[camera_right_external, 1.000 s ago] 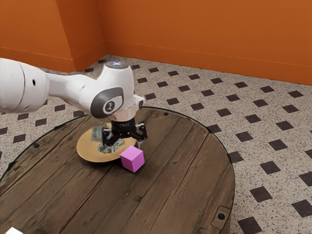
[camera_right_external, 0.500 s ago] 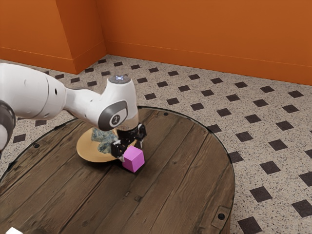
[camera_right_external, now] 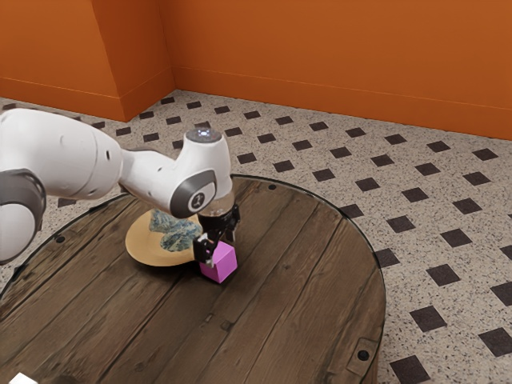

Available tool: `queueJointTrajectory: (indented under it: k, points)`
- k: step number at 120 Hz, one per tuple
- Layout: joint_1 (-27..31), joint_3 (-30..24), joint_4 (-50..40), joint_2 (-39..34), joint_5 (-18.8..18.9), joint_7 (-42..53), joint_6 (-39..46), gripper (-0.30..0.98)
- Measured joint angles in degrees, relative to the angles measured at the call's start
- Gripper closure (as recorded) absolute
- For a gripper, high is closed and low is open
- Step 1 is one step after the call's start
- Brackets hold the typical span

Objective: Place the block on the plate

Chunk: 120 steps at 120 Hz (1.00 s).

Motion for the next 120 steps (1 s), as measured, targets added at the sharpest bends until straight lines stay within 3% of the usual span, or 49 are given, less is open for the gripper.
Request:
queueJointTrajectory:
  k: [41,61,101,120]
  points:
    - [0.5,0.0,-0.6,0.6,-0.1,-4.4,0.1,0.01]
    - [0.5,0.0,-0.7,0.5,-0.1,-5.8,0.1,0.16]
    - [0.4,0.0,-0.7,-0.3,-0.2,-7.6,-0.3,0.26]
    - [-1.7,0.0,-0.9,-6.6,-0.1,-8.2,-2.7,0.33]
